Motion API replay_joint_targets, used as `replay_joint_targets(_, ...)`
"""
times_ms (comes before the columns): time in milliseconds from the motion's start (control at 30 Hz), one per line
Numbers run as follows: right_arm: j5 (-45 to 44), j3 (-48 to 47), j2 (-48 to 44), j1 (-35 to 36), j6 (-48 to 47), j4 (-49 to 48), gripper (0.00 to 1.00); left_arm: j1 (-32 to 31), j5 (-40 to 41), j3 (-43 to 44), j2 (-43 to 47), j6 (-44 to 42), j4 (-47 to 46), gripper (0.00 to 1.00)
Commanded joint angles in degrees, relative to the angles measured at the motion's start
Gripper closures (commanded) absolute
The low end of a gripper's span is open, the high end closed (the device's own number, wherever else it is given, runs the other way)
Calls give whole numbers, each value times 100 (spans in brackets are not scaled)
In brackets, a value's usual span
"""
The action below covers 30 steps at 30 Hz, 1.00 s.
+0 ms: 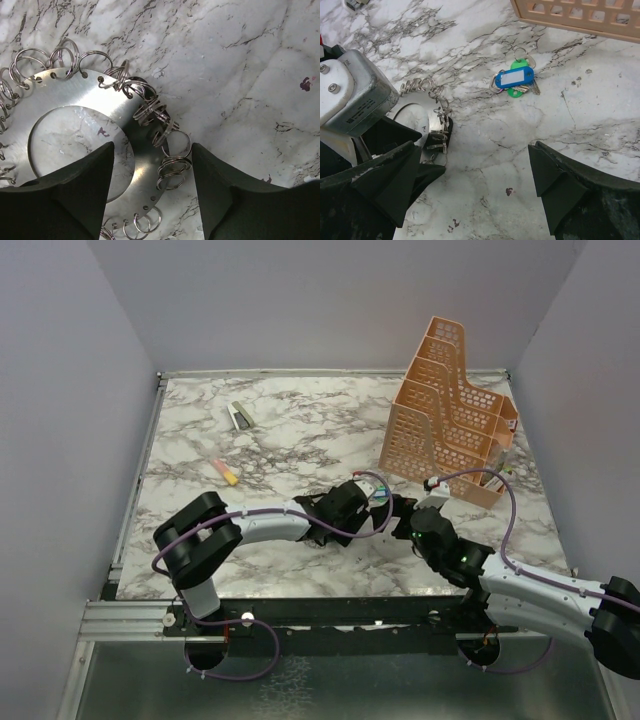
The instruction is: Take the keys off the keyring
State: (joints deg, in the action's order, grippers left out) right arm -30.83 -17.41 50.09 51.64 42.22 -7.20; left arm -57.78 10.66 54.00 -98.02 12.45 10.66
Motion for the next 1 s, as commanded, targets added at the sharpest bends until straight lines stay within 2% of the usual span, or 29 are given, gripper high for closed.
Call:
replay_joint_targets(0,-135,19,7,-7,59,-34,0,-117,-220,66,-126,-82,360,35)
replay_joint_targets(167,-80,27,19,-9,44,-73,0,-119,-156,-41,-74,-107,489,38)
replay_joint_targets(267,23,23,39,-18,-8,-138,0,-111,-237,-101,-9,-136,420,51)
replay_joint_targets(500,378,-52,111,-41,-117,-225,0,13,-415,-445,405,-130,-2,65)
replay_joint_targets(700,1039,-37,231,-295,-16,-394,0,335,-878,-1003,978,25,-657,71)
replay_joint_targets(967,2128,-4,515,-726,313,-986,0,606,-1280,-1304,1537,137,-945,75)
